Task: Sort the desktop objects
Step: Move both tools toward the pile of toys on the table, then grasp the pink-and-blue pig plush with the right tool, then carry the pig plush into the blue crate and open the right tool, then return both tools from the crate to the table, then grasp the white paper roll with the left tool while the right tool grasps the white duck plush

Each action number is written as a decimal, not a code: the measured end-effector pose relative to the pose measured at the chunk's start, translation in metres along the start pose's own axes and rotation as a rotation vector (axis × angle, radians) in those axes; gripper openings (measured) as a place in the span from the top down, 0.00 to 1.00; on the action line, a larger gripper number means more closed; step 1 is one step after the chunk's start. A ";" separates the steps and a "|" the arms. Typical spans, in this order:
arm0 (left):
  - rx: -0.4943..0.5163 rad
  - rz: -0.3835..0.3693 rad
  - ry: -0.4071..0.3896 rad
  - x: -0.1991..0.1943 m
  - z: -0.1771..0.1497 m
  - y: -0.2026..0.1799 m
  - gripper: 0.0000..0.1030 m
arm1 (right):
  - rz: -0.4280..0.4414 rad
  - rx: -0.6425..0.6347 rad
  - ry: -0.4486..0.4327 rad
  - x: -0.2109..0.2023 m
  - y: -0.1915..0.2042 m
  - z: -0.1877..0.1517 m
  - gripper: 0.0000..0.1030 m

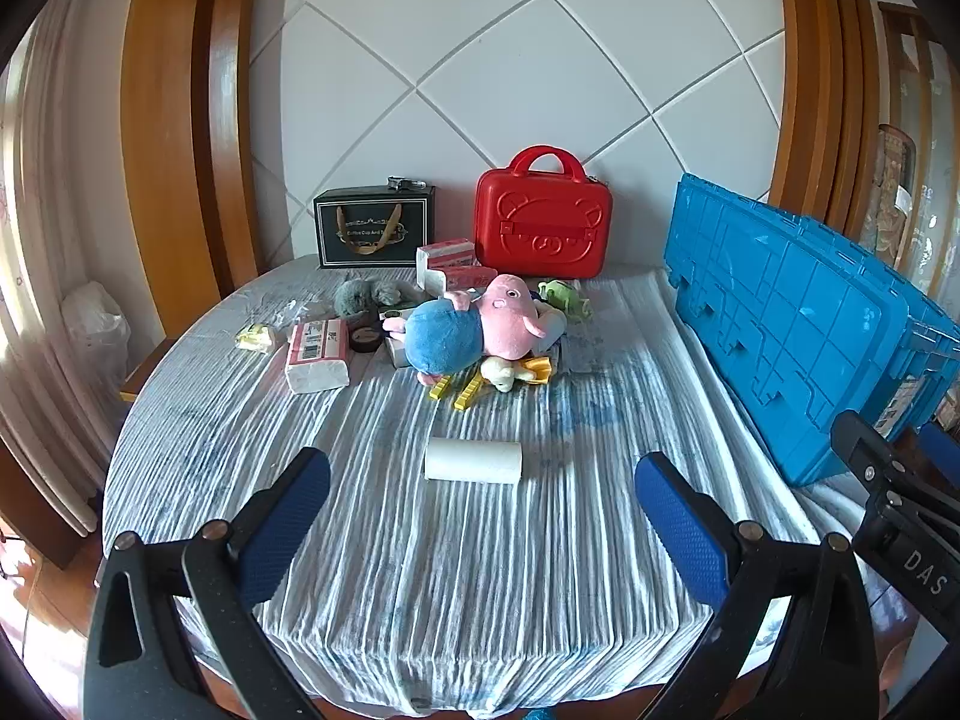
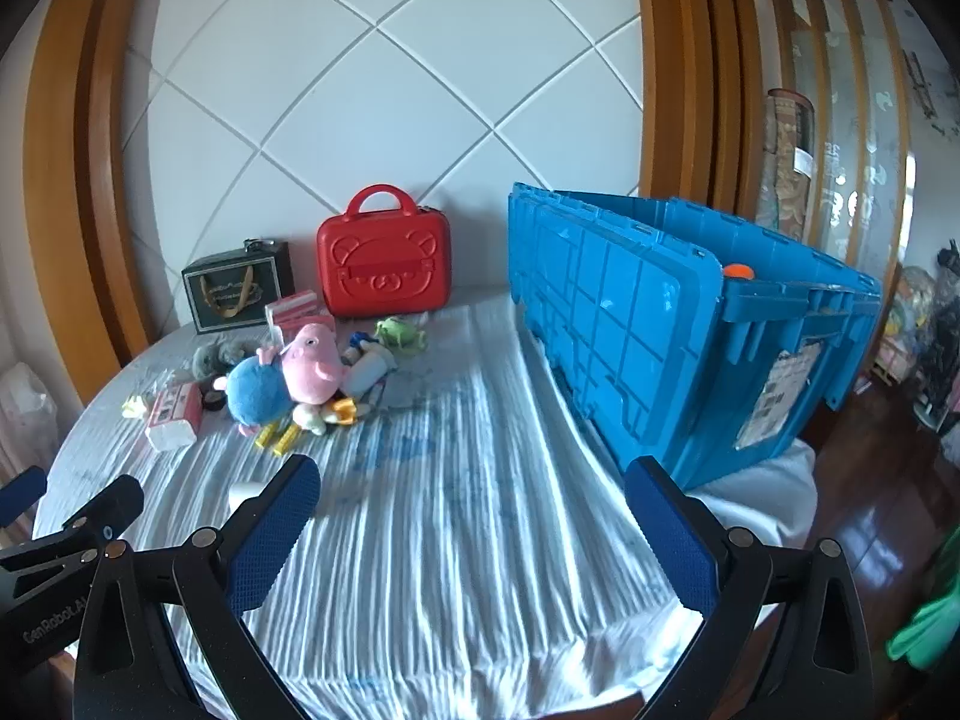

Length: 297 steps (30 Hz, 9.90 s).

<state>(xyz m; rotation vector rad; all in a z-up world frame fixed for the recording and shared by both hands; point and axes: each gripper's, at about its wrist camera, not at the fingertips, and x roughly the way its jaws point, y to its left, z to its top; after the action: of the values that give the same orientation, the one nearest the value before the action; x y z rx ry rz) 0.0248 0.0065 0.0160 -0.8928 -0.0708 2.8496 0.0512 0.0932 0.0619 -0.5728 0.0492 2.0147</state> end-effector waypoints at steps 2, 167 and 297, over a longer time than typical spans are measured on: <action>0.000 -0.008 0.001 0.000 0.000 0.001 0.00 | -0.001 0.001 -0.002 0.000 0.001 0.000 0.00; 0.415 -0.783 -0.219 -0.039 0.178 -0.279 0.21 | 0.103 -0.047 -0.056 0.084 -0.192 0.213 0.48; 0.075 -0.141 0.360 0.337 0.016 0.015 0.57 | 0.432 -0.261 0.505 0.380 0.176 0.014 0.59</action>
<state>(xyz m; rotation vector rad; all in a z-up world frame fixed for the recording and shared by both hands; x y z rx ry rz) -0.2590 0.0454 -0.1622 -1.3102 0.0144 2.5028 -0.2499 0.3213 -0.1185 -1.3217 0.2344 2.2525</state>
